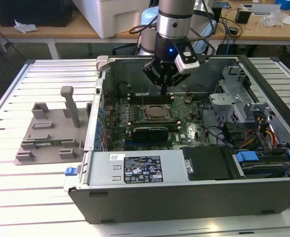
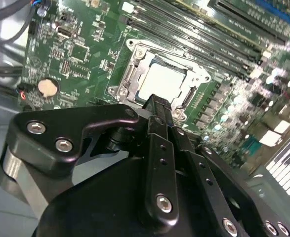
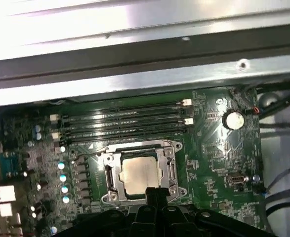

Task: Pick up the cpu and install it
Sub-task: 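Install the first cpu locking lever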

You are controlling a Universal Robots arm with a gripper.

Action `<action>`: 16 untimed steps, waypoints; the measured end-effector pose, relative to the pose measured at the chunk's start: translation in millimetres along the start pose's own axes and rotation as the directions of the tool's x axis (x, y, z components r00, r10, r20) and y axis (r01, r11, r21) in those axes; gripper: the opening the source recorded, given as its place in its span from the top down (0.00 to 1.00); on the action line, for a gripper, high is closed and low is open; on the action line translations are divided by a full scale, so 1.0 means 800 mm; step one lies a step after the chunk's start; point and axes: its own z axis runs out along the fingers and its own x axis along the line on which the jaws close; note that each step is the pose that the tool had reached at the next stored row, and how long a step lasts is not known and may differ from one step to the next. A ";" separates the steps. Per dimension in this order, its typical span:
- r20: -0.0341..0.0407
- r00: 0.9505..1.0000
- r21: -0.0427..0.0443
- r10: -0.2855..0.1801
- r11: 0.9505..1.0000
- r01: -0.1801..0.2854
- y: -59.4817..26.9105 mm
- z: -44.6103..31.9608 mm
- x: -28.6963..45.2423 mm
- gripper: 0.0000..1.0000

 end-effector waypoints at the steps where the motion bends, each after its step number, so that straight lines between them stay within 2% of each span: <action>1: 0.002 0.999 0.001 -0.042 0.999 0.042 0.000 0.0000 0.0000 0.89; 5: 0.005 0.994 0.002 -0.113 0.994 0.113 0.000 0.0000 0.0000 0.89; 8: 0.008 0.985 0.000 -0.172 0.985 0.172 0.000 -0.0001 0.0000 0.89; 10: 0.010 0.980 -0.008 -0.199 0.980 0.199 0.000 0.0000 0.0000 0.89; 11: 0.012 0.979 -0.024 -0.201 0.979 0.201 0.000 0.0000 0.0000 0.89; 12: 0.013 0.979 -0.030 -0.201 0.979 0.201 0.000 0.0000 0.0000 0.89; 13: 0.013 0.980 -0.029 -0.201 0.979 0.201 0.000 0.0001 0.0011 0.89; 15: 0.013 0.979 -0.029 -0.201 0.979 0.202 -0.001 0.0003 0.0094 0.89; 16: 0.014 0.979 -0.029 -0.201 0.979 0.202 -0.002 0.0008 0.0196 0.89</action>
